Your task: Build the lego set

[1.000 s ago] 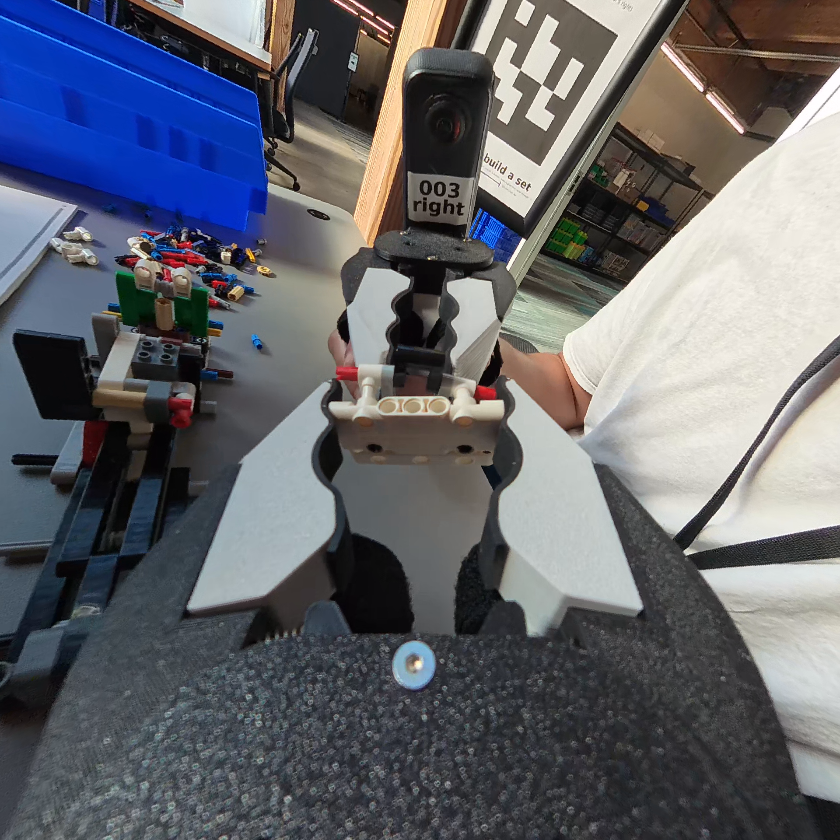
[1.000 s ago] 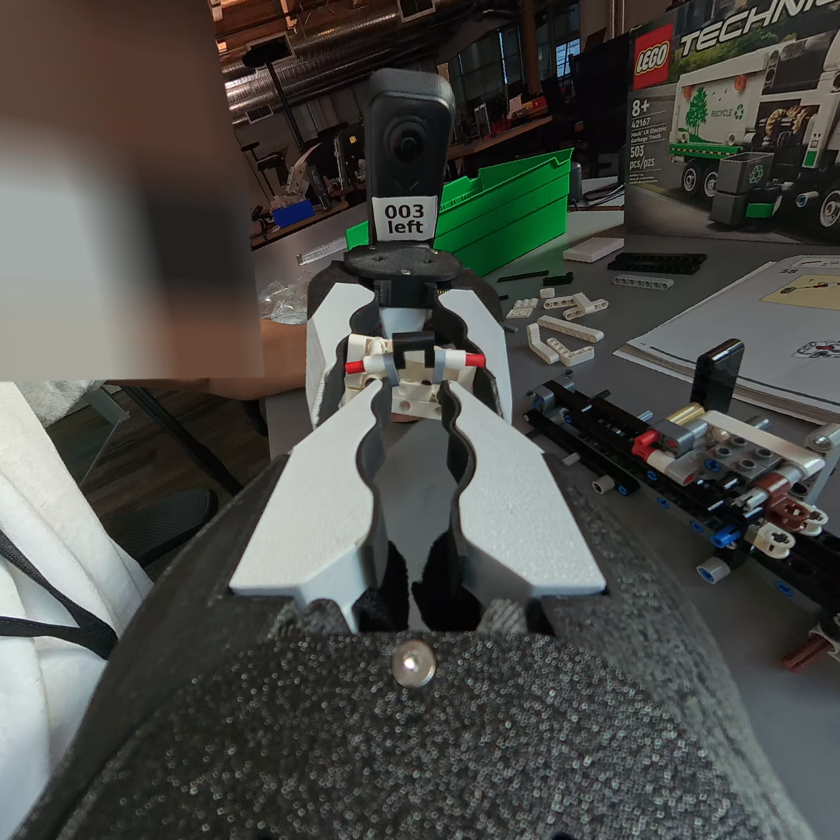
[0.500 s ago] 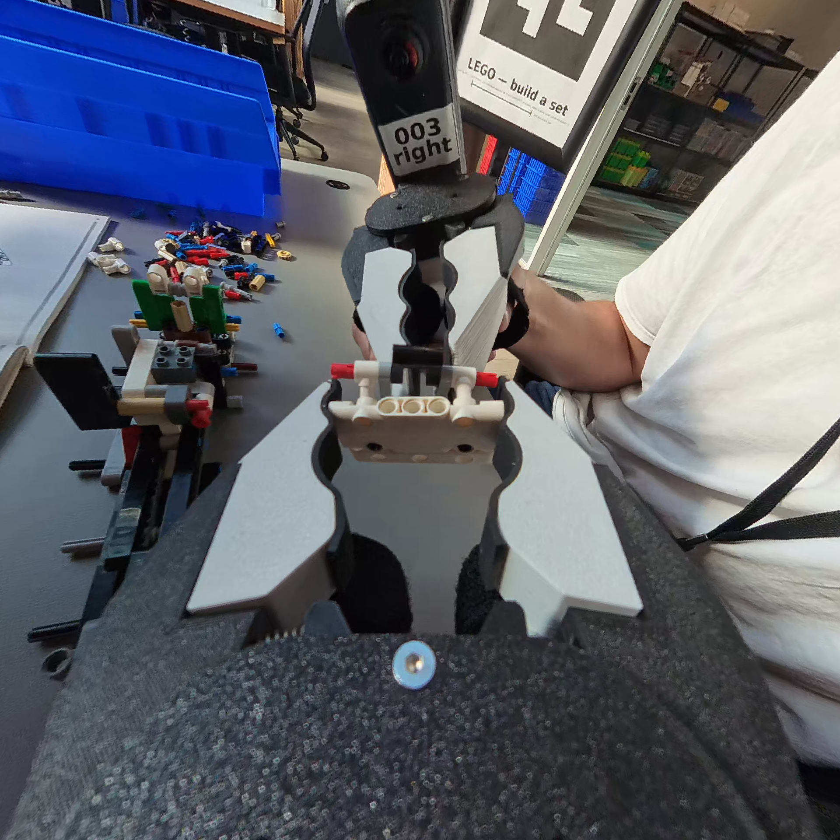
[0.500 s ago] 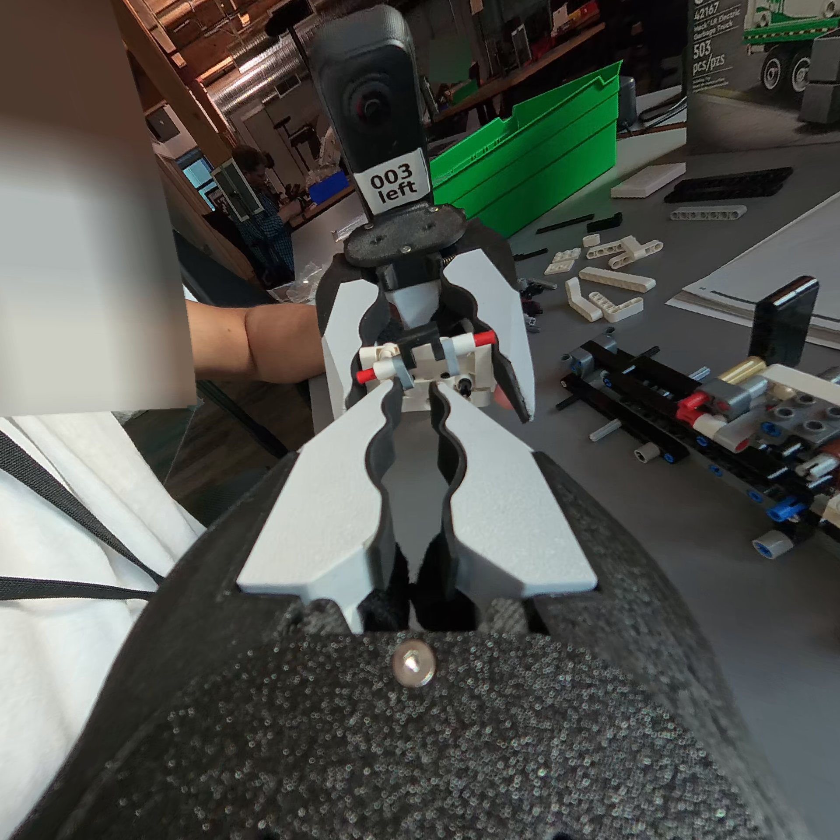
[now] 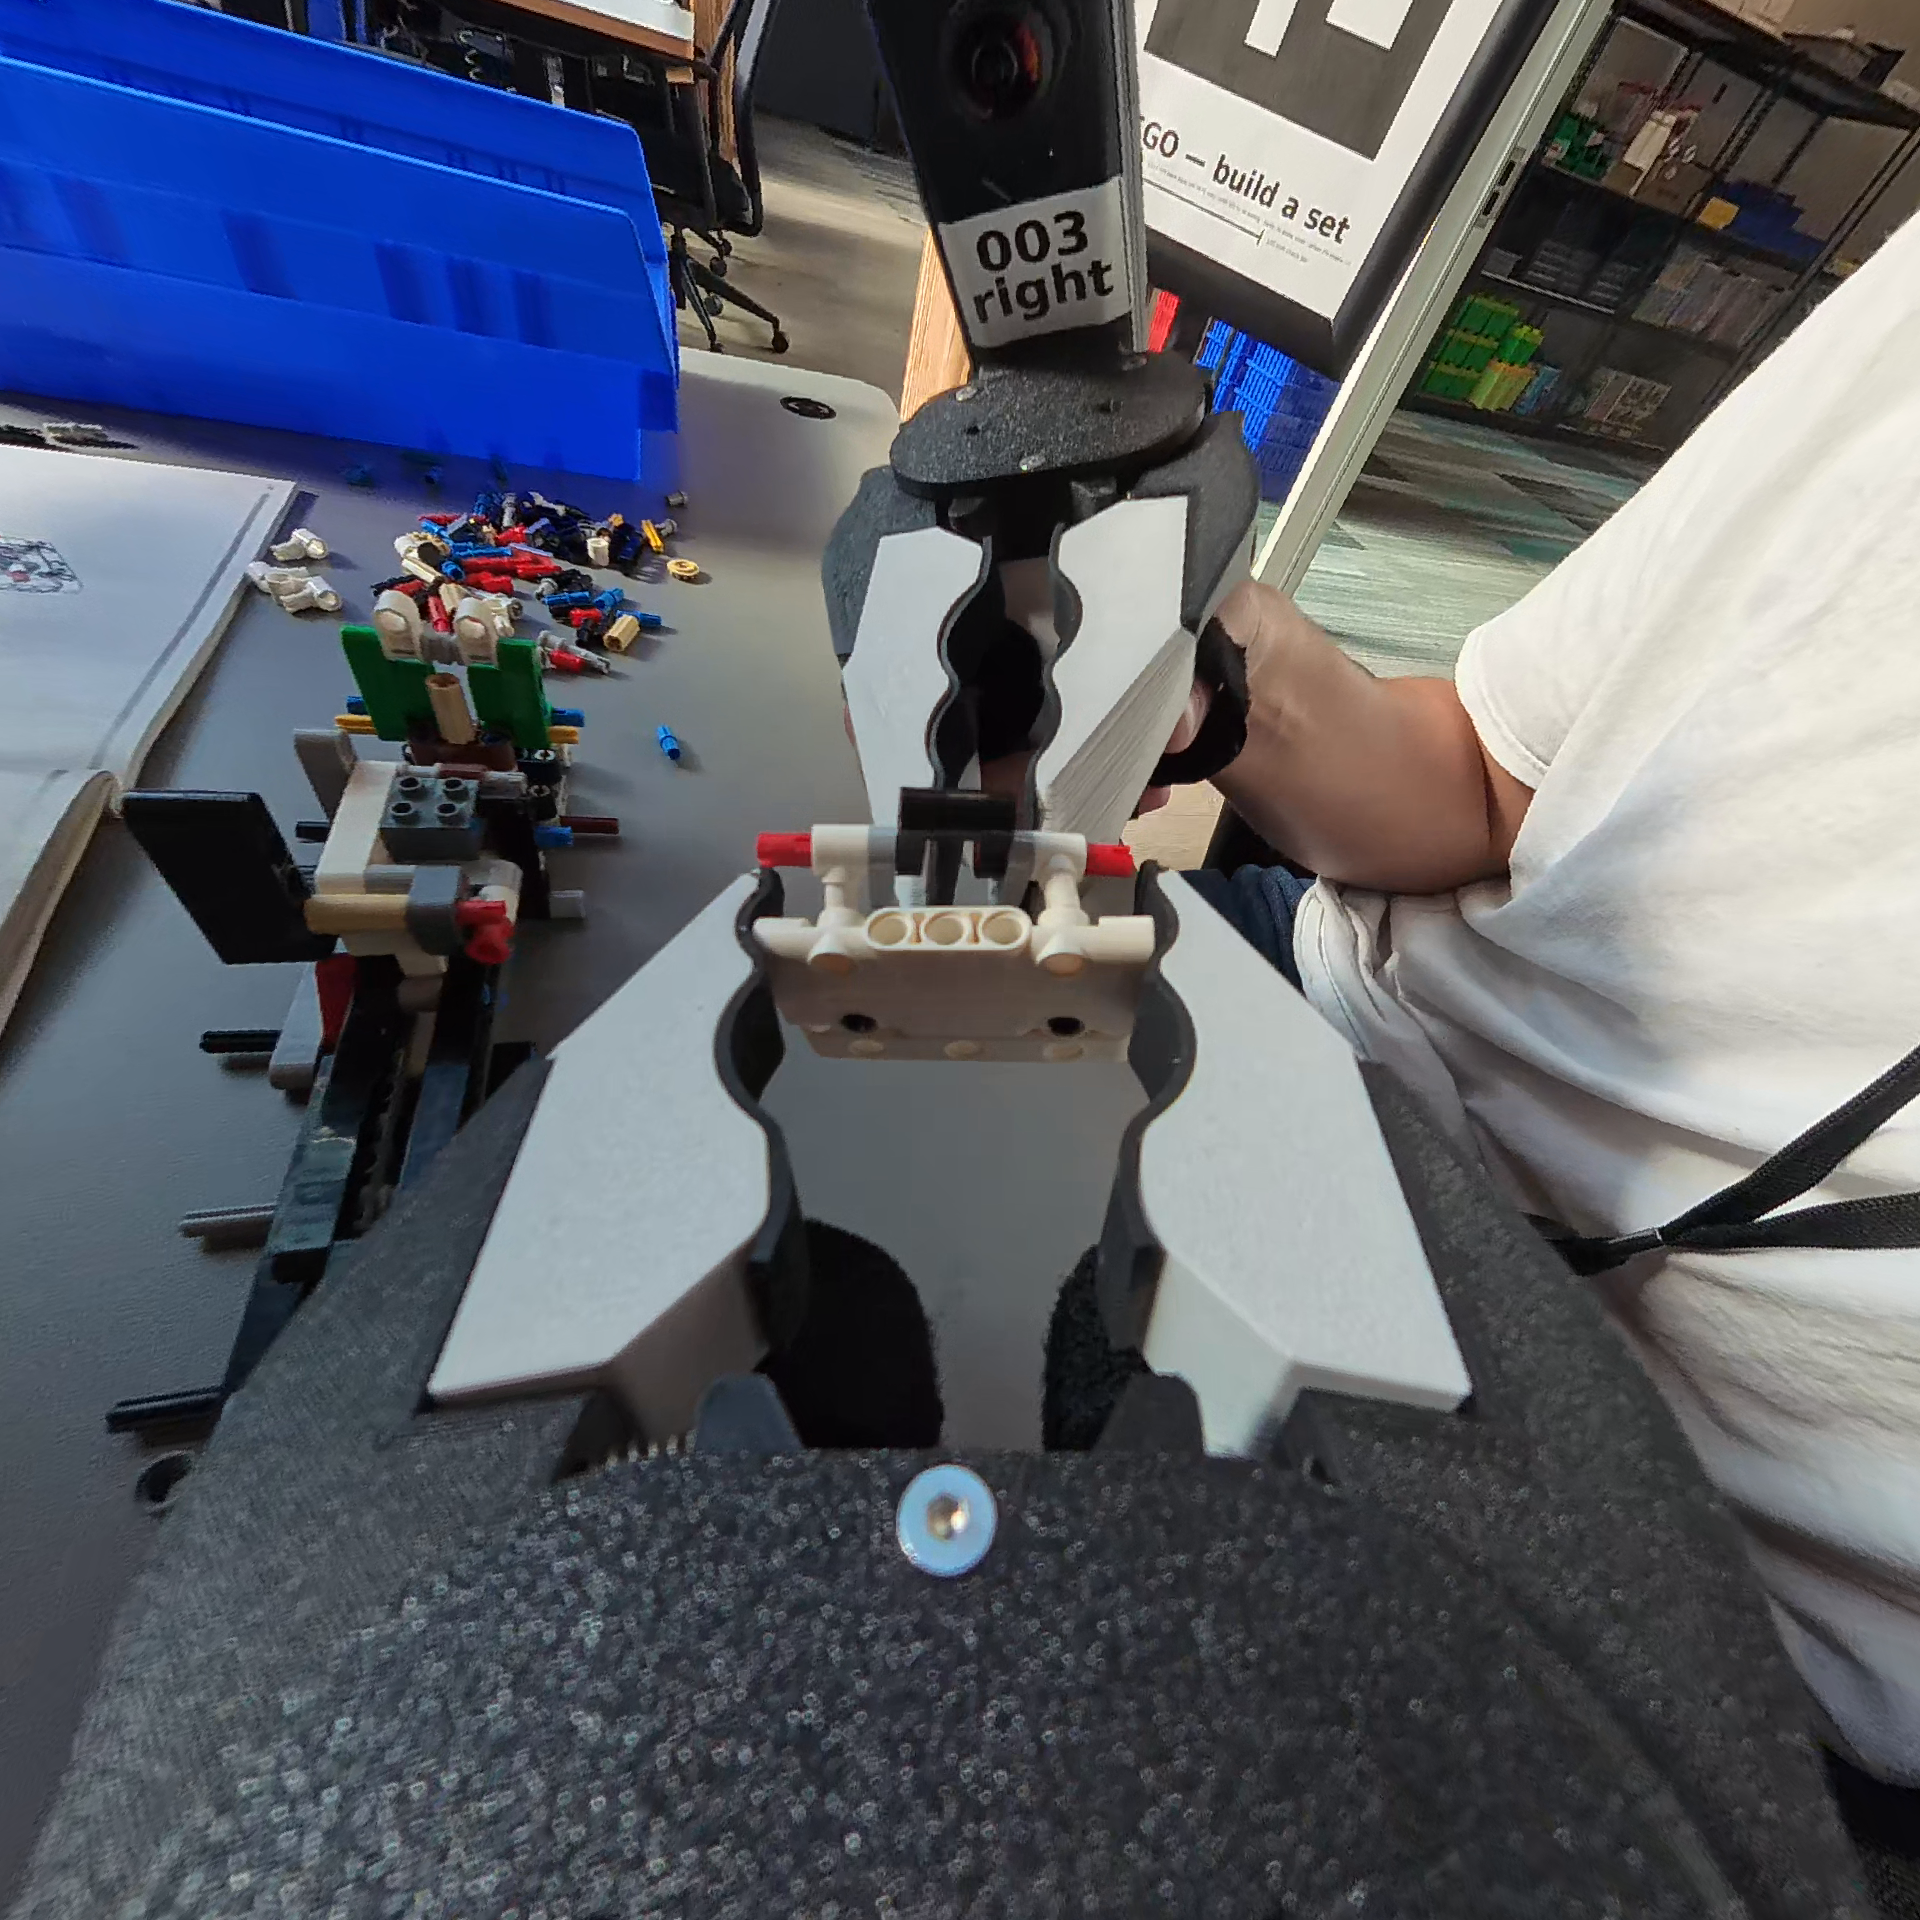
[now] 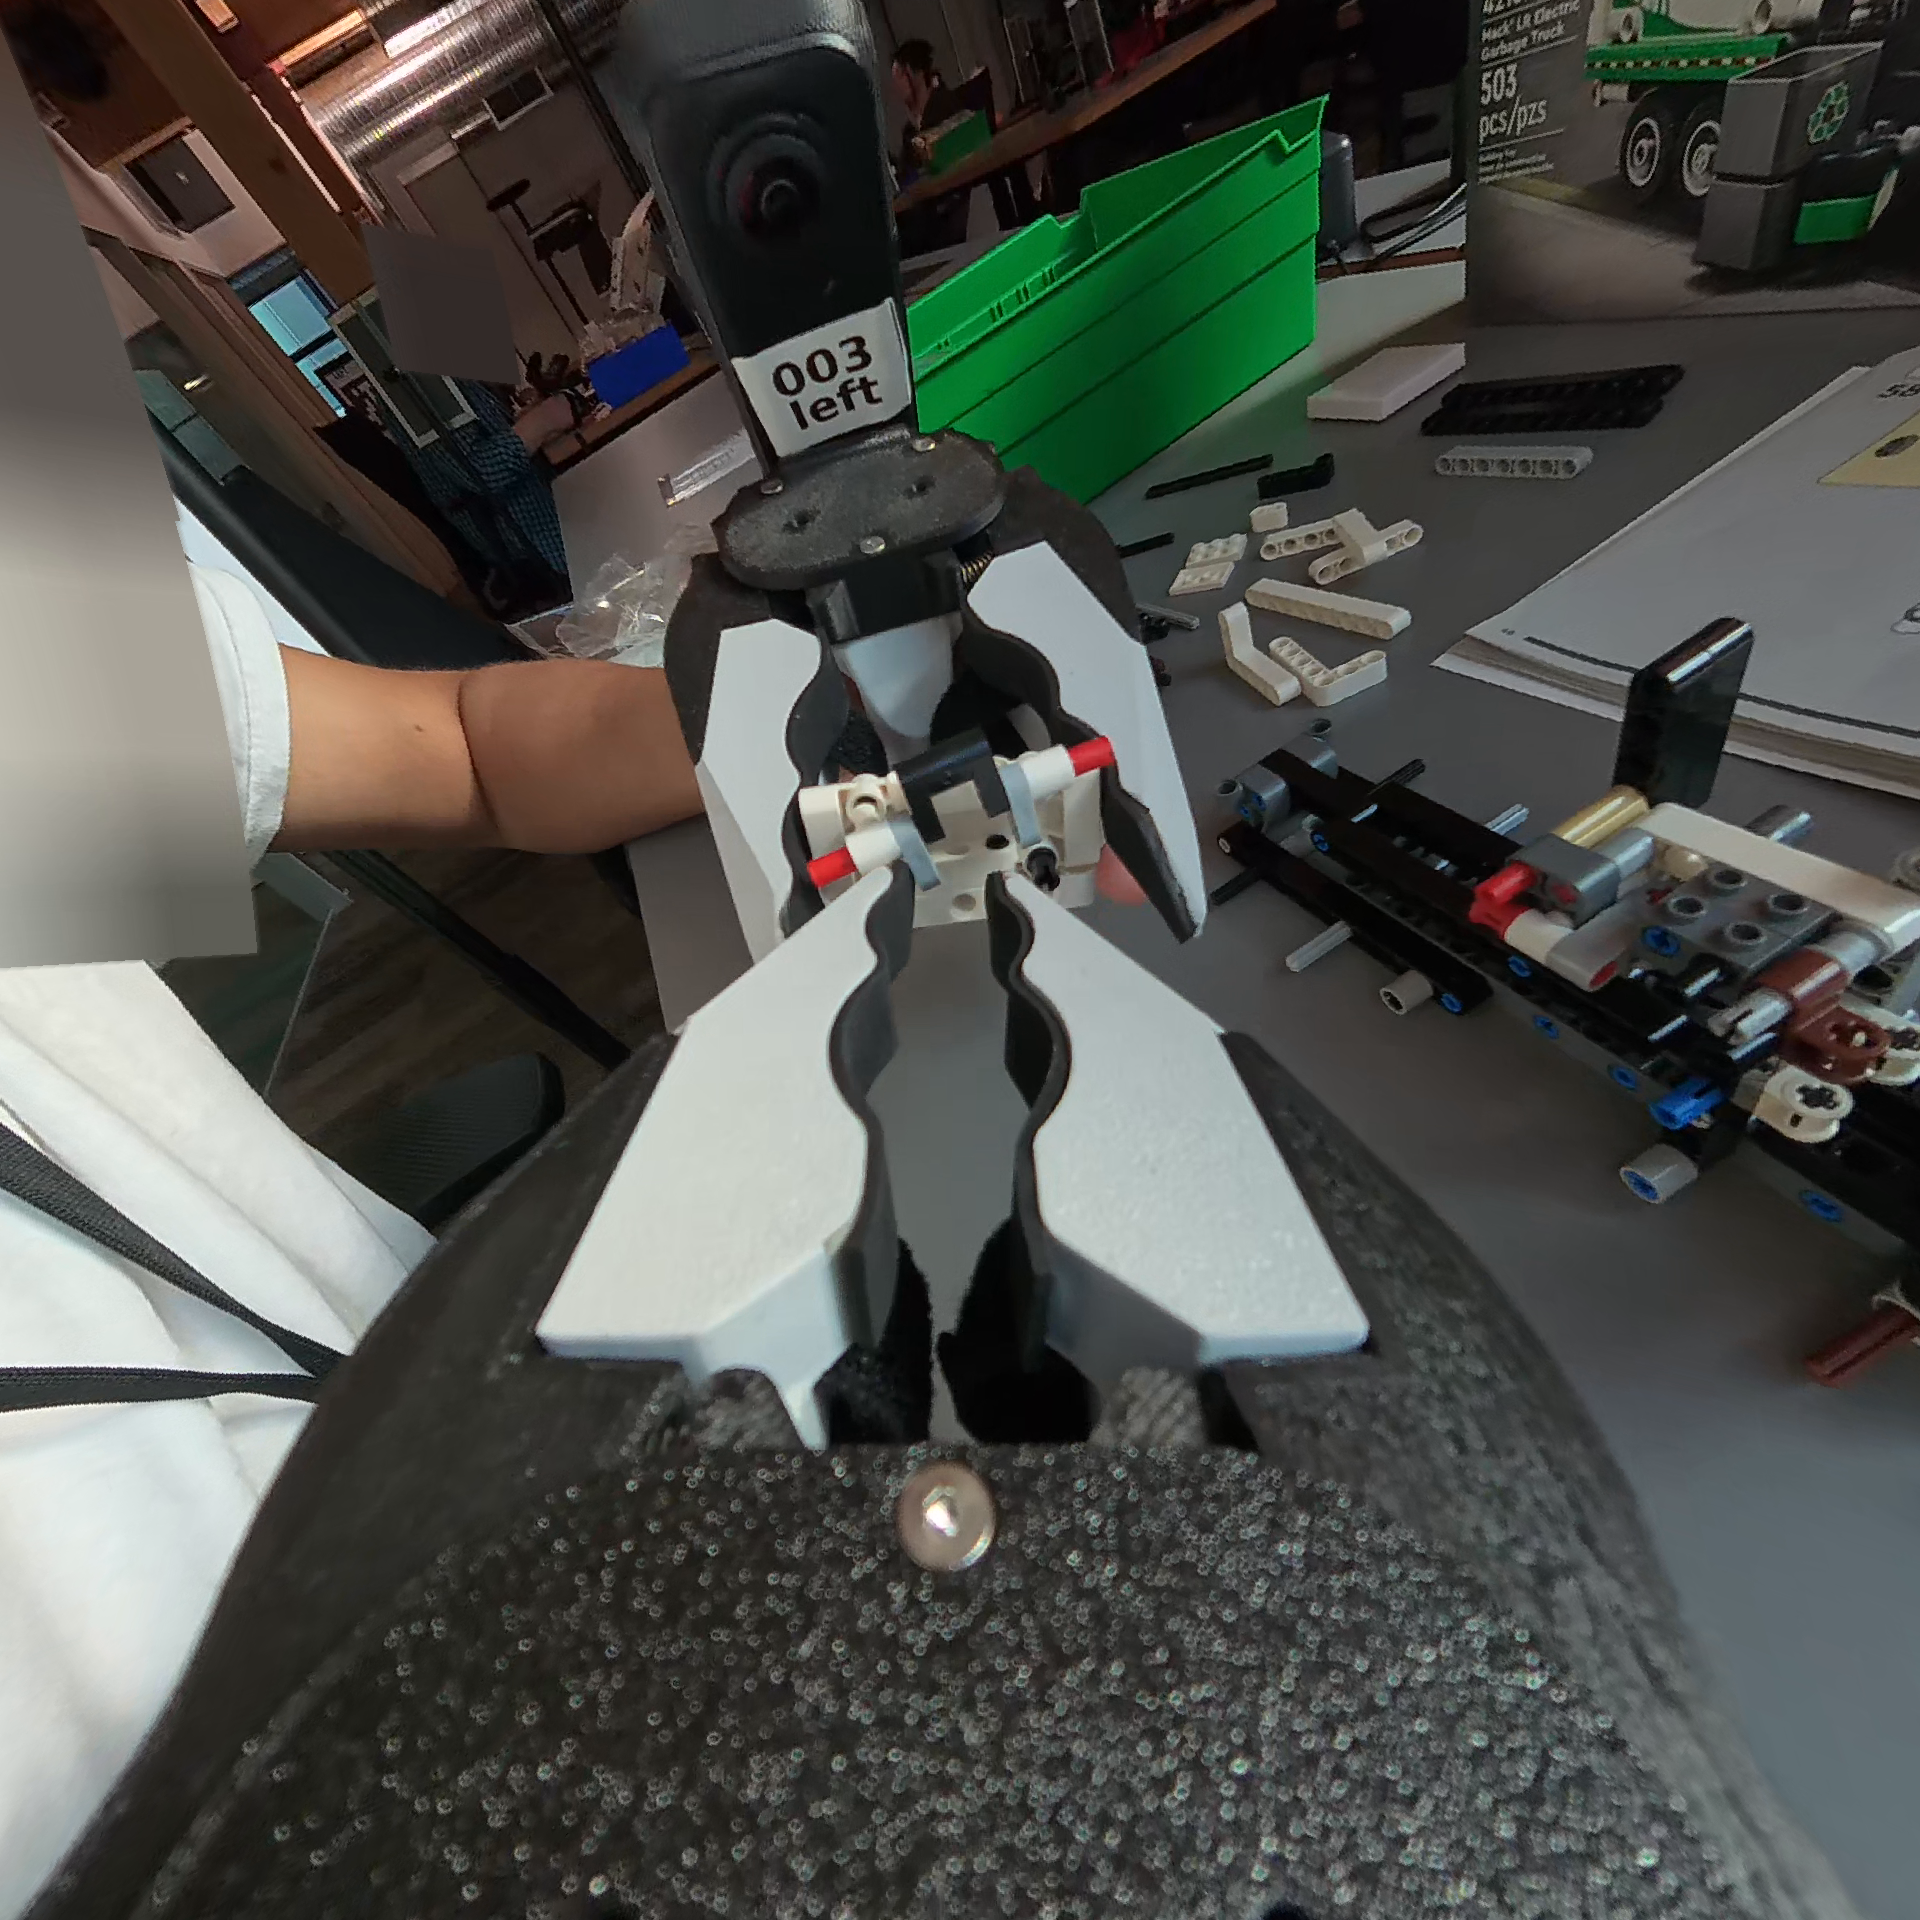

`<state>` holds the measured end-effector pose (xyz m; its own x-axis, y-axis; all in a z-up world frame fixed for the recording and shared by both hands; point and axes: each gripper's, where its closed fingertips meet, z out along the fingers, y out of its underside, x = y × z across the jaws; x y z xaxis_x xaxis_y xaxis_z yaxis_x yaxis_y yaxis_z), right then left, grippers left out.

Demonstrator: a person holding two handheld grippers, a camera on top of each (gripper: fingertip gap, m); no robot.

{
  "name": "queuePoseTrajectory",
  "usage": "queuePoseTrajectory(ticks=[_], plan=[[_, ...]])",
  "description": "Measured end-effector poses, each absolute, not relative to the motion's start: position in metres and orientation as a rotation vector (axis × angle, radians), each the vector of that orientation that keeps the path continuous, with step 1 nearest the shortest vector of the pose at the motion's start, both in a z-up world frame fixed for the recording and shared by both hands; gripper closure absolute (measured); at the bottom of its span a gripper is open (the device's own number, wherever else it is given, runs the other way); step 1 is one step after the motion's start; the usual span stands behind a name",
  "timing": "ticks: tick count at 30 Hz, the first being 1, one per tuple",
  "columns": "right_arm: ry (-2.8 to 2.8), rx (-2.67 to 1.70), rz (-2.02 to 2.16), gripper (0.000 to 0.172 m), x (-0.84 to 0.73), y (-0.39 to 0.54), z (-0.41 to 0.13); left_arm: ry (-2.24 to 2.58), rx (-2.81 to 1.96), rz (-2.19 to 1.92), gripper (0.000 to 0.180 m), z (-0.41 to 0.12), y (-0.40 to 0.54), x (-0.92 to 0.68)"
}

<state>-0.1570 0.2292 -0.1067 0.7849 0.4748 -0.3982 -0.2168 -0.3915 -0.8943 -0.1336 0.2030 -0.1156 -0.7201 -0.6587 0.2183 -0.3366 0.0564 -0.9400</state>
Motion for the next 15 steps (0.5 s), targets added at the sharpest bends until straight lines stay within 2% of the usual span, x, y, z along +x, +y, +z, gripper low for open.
queuePoseTrajectory(ticks=[15], plan=[[-0.413, -2.020, 0.538, 0.163, -0.161, 0.225, -0.116, 2.098, -0.972, -1.716, 0.115, -0.116, 0.198, -0.138]])
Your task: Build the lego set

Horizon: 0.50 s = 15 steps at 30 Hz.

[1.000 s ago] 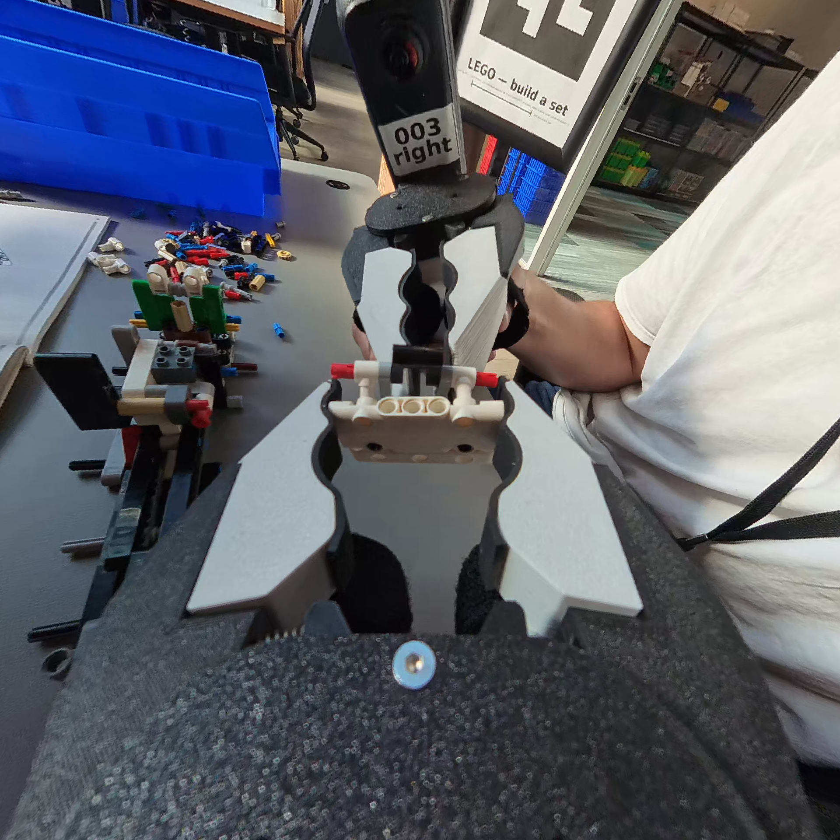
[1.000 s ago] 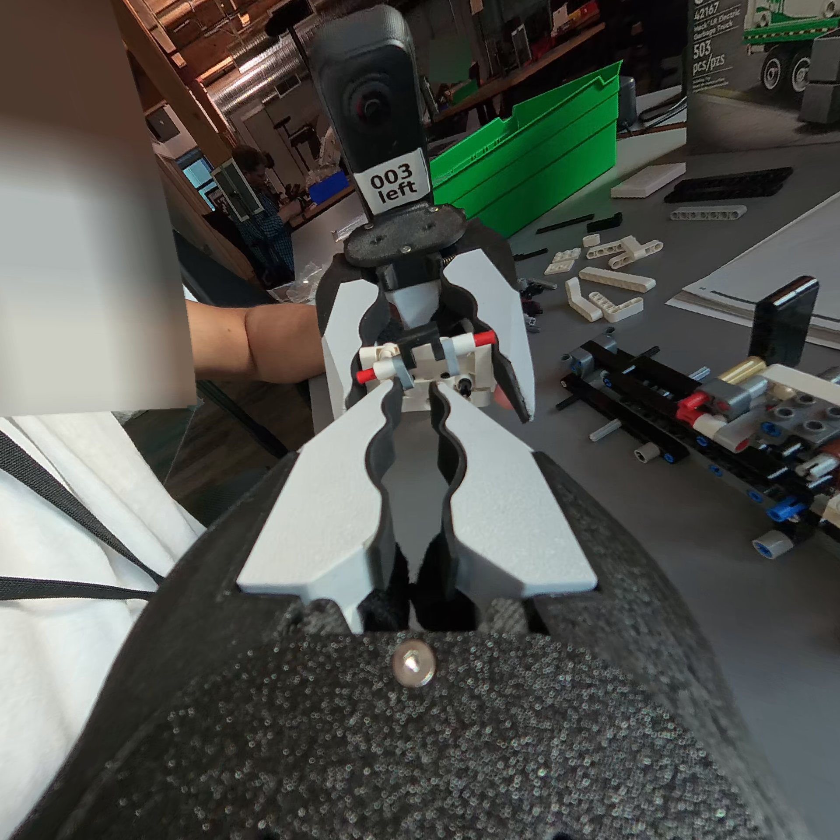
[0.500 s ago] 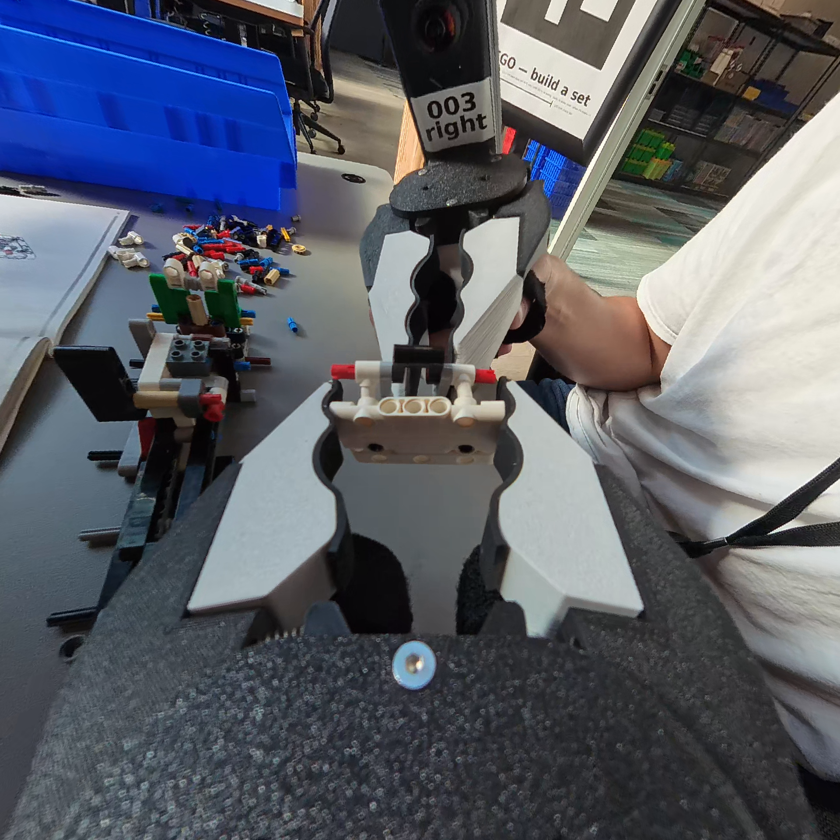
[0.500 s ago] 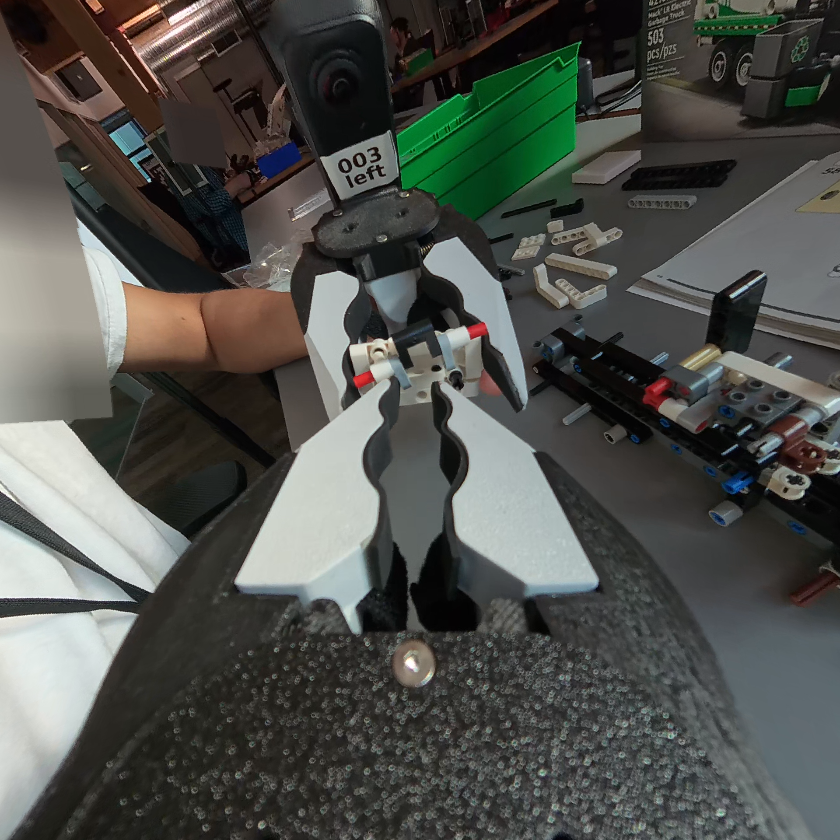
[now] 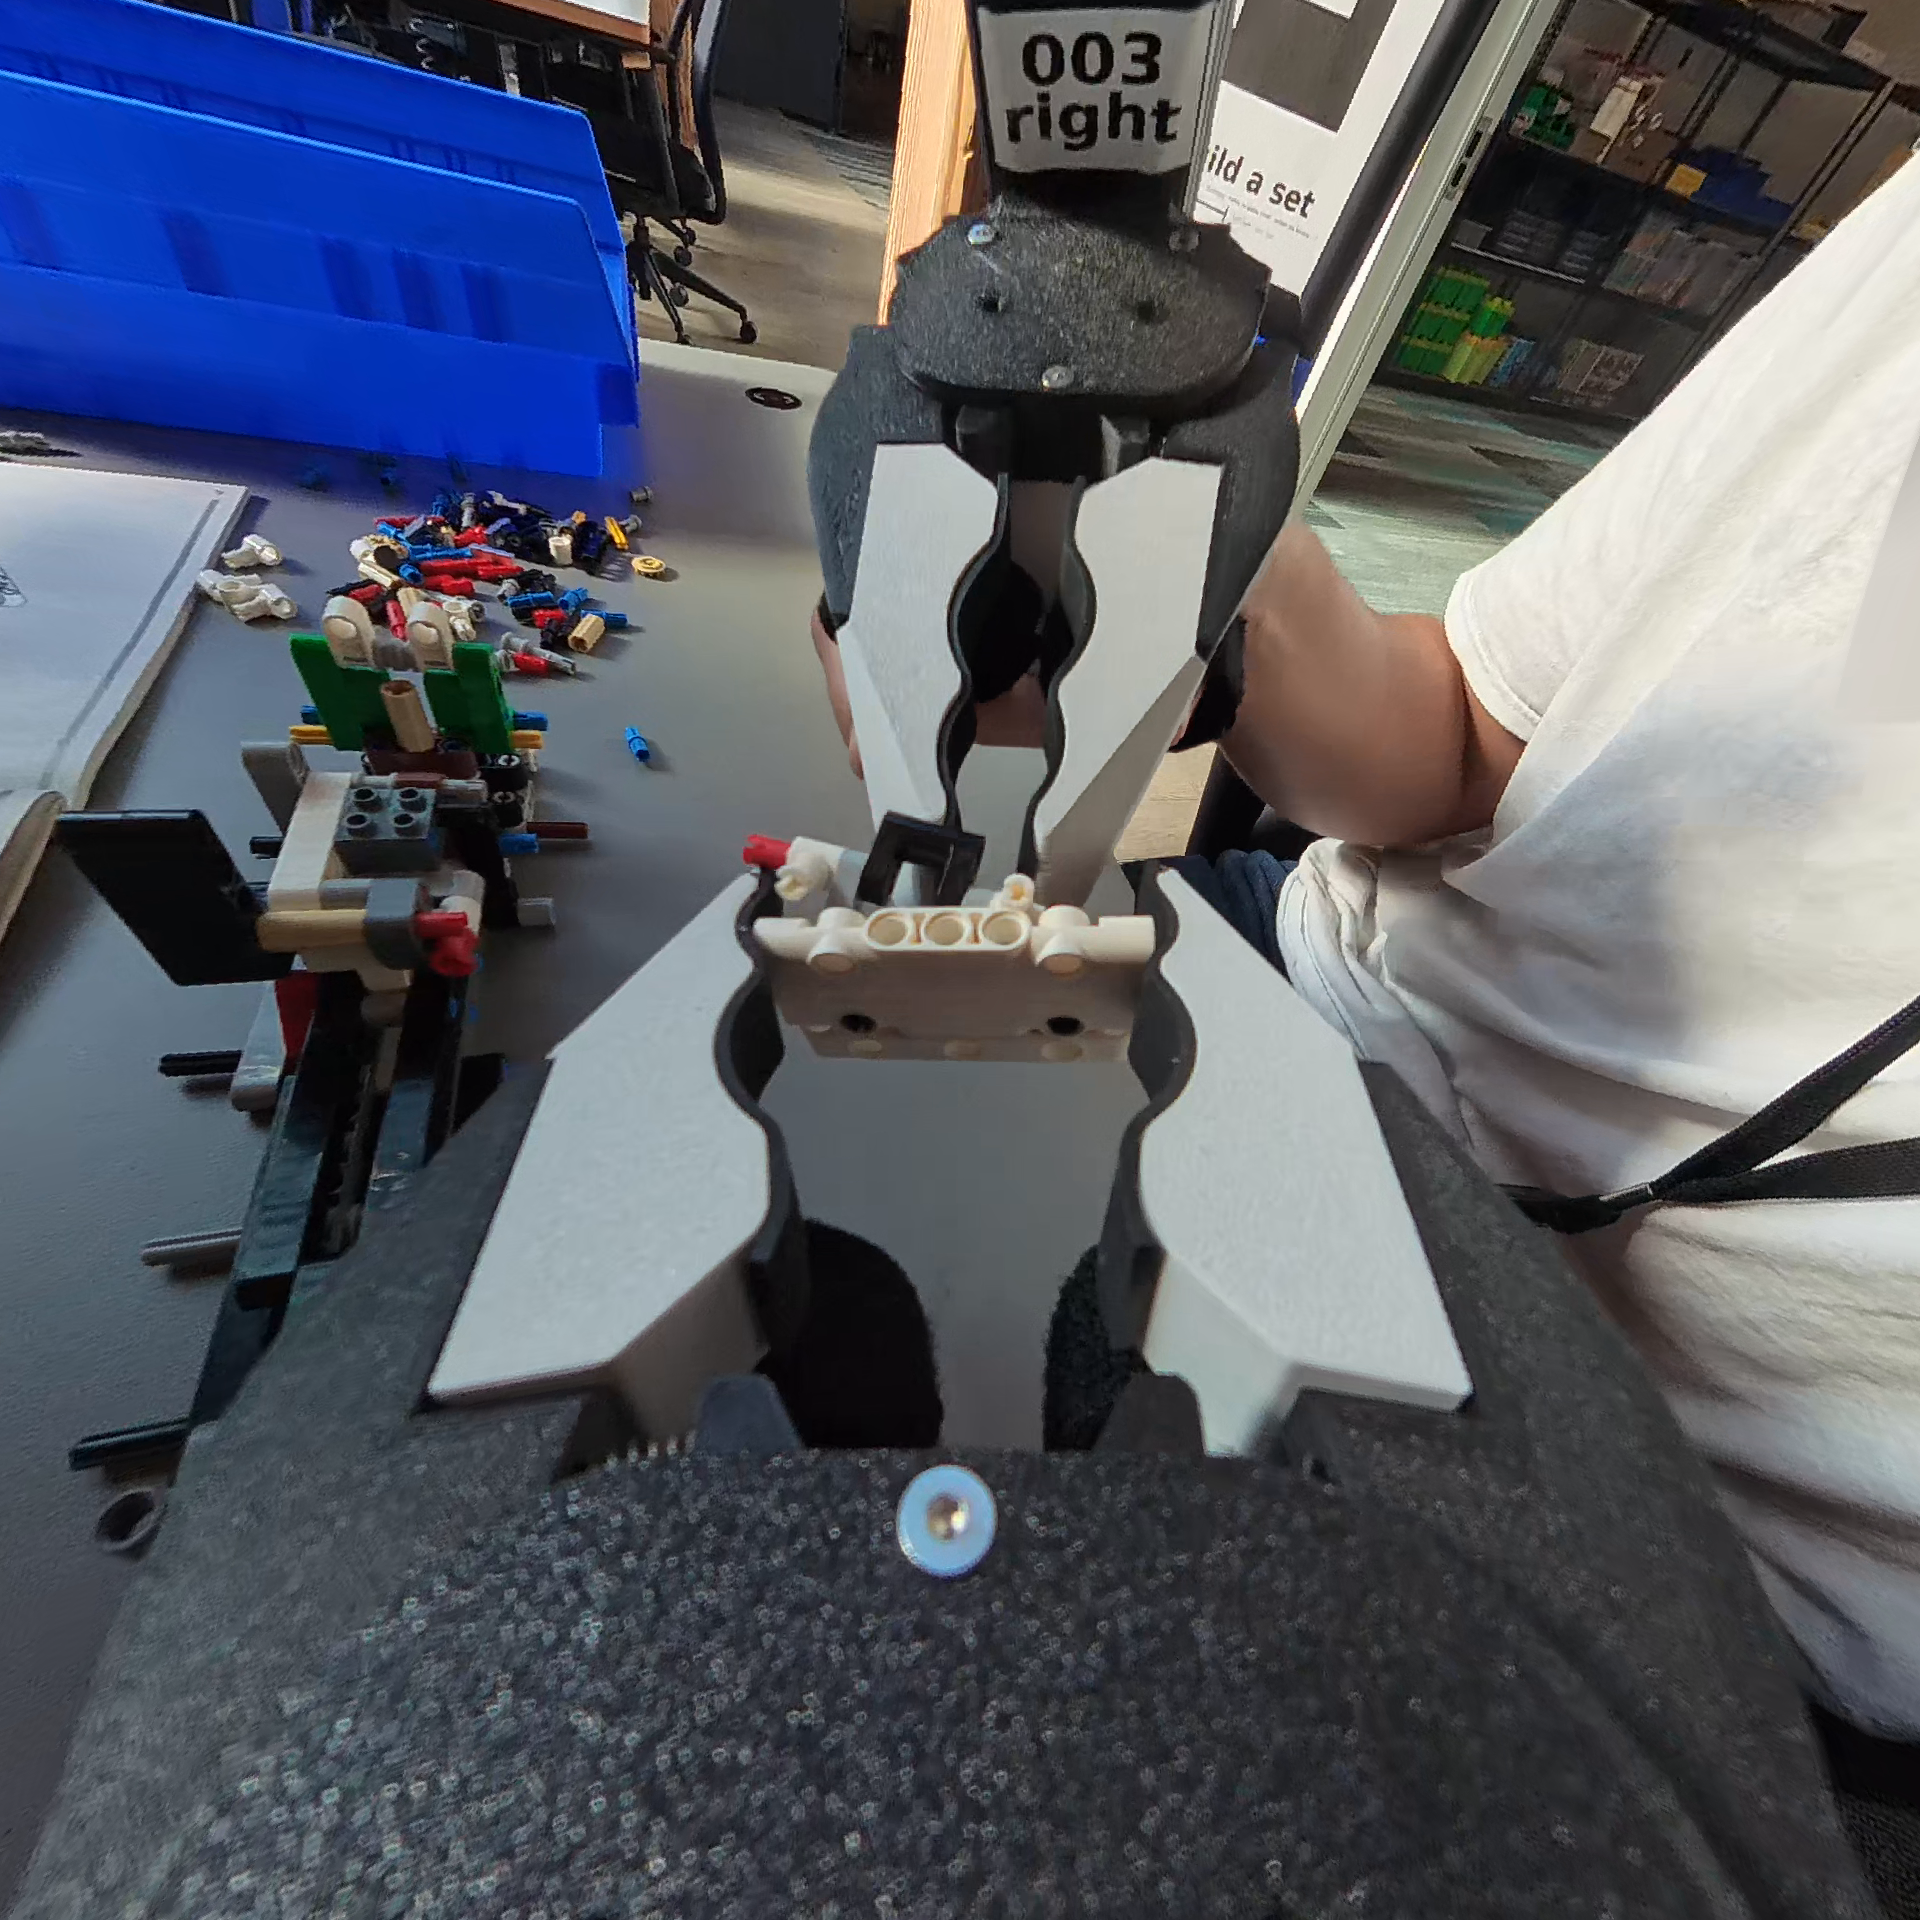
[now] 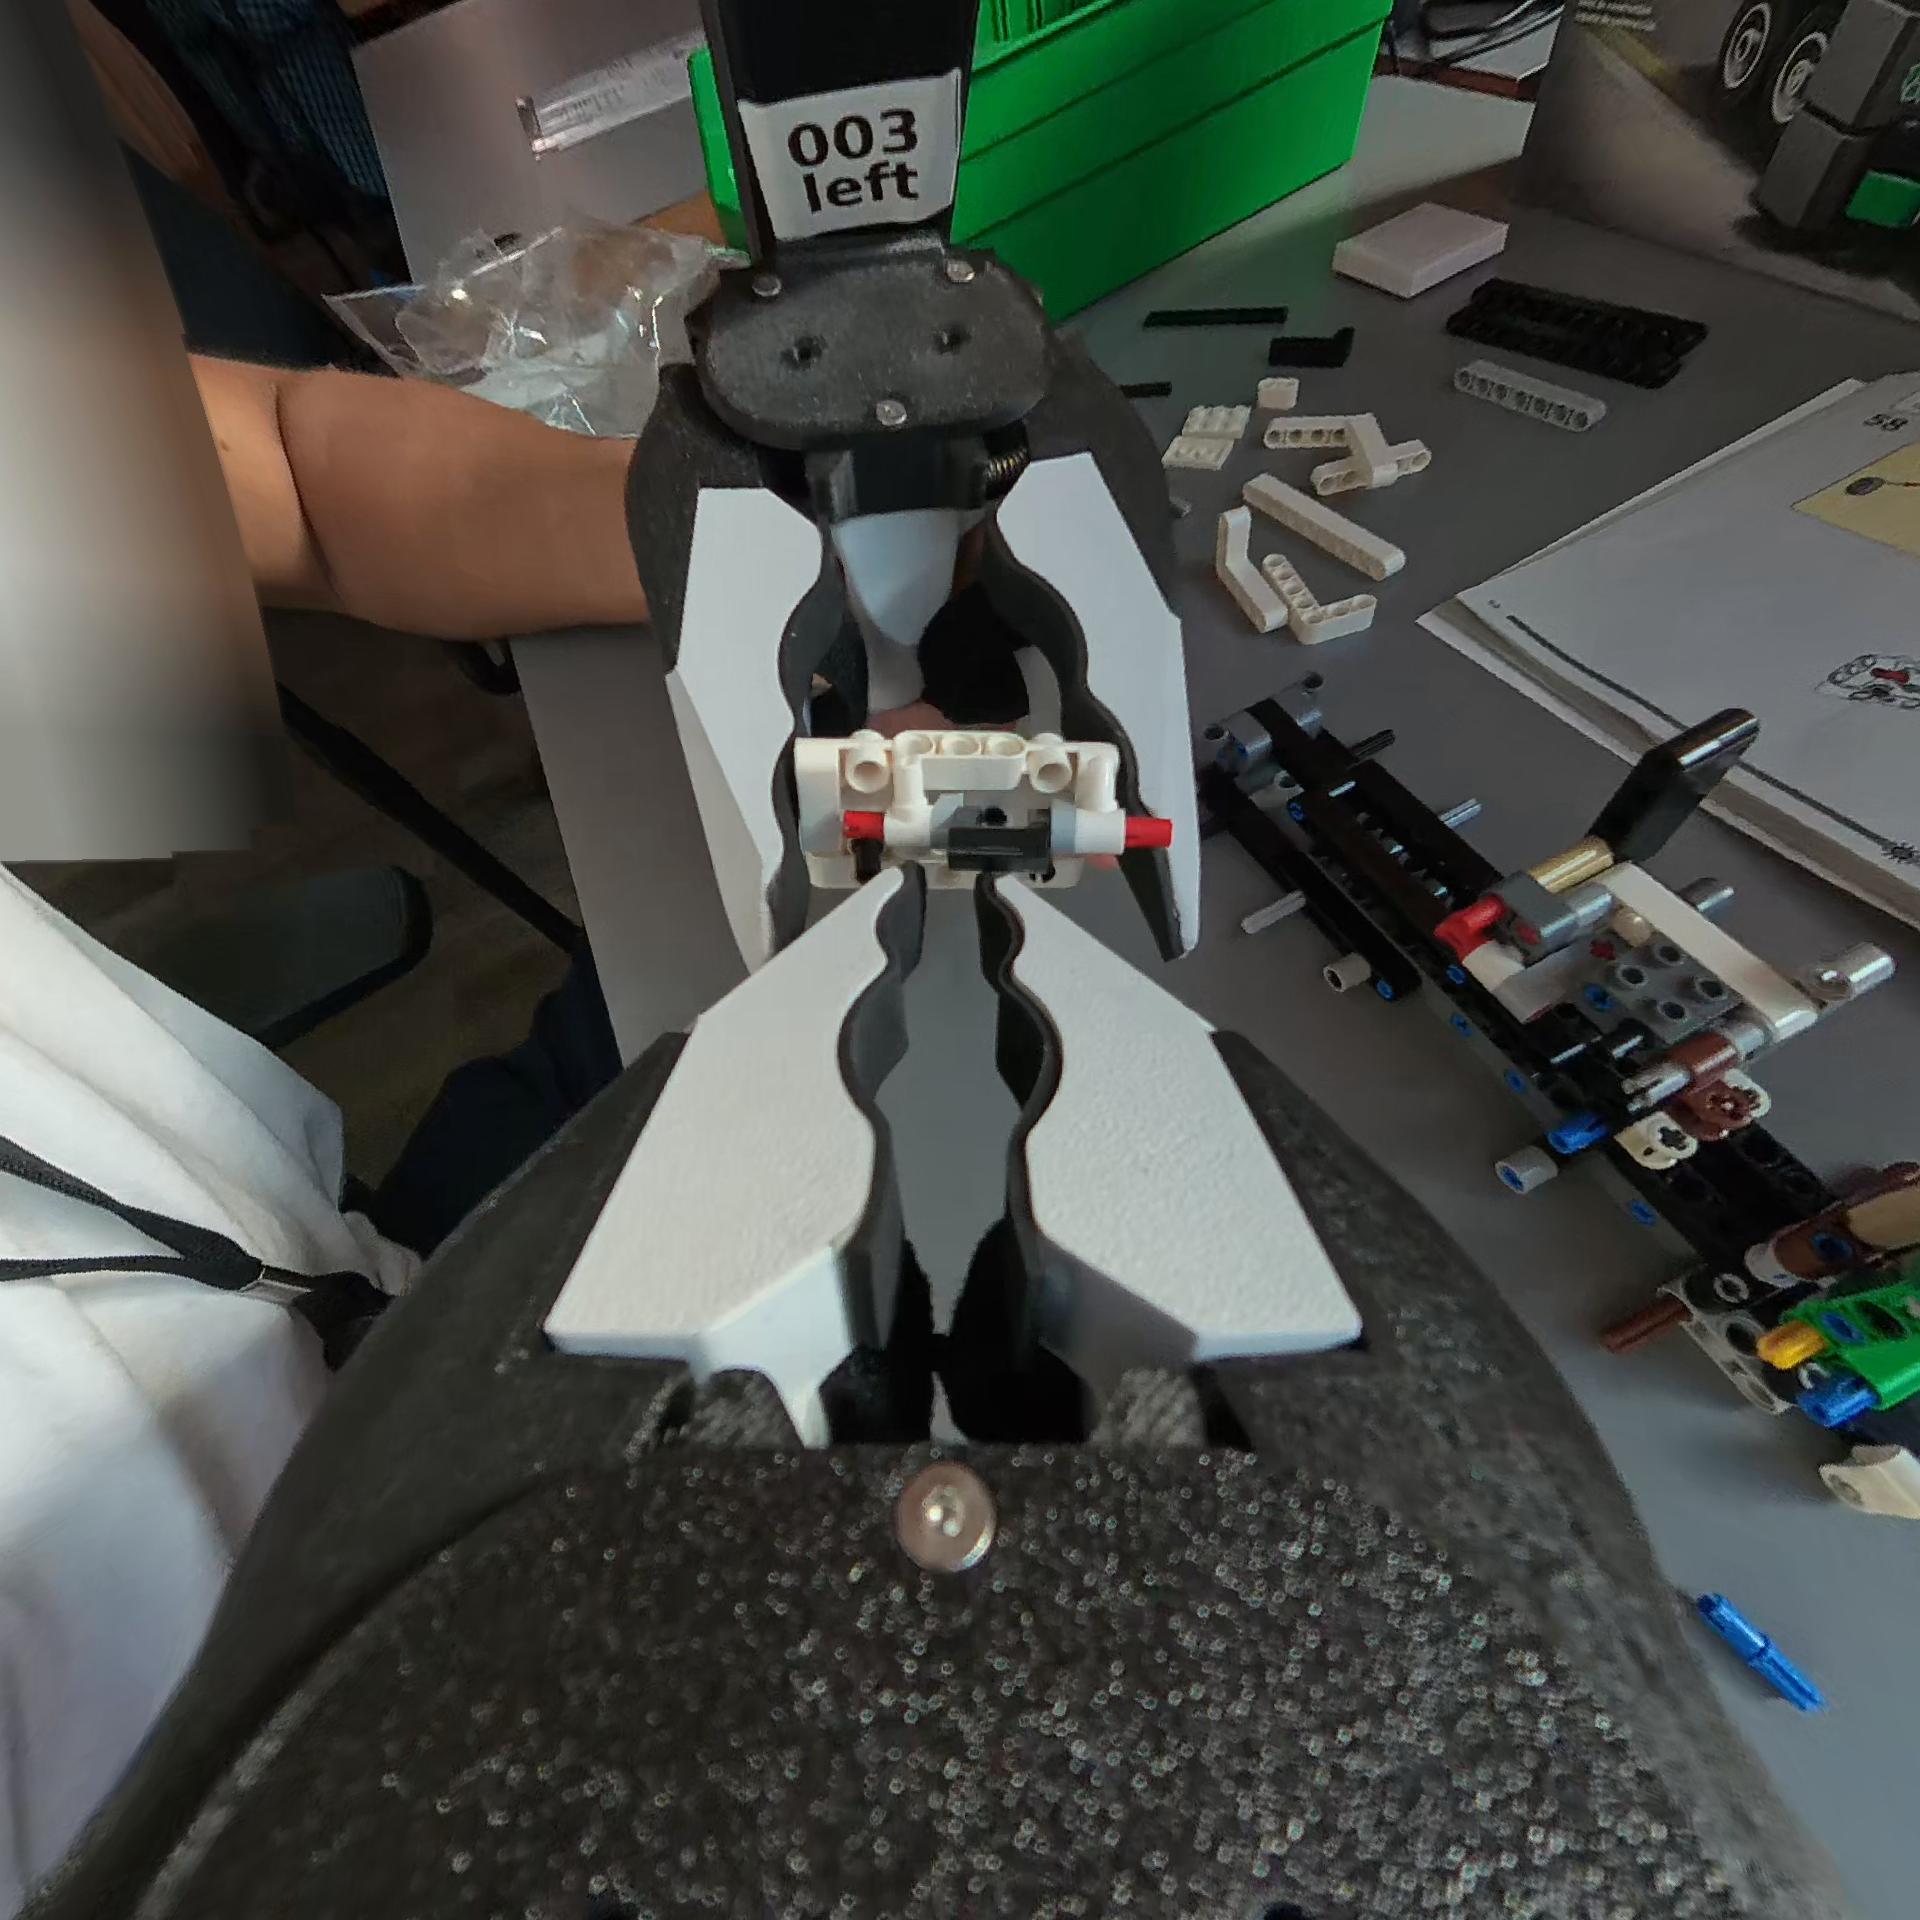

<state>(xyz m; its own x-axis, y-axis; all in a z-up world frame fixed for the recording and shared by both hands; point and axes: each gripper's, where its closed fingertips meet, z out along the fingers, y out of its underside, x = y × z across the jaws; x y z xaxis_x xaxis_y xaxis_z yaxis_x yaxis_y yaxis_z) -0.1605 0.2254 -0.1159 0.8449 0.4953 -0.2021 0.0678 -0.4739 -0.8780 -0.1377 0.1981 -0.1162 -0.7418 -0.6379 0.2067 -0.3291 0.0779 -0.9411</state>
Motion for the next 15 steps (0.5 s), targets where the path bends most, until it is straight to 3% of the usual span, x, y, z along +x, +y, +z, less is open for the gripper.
queuePoseTrajectory(ticks=[5, 15], plan=[[-0.424, -2.119, 0.623, 0.158, -0.156, 0.221, -0.119, 2.085, -0.941, -1.726, 0.115, -0.113, 0.197, -0.139], [-0.045, -1.939, 1.311, 0.154, -0.154, 0.223, -0.105, 2.085, -0.872, -1.600, 0.117, -0.118, 0.195, -0.137]])
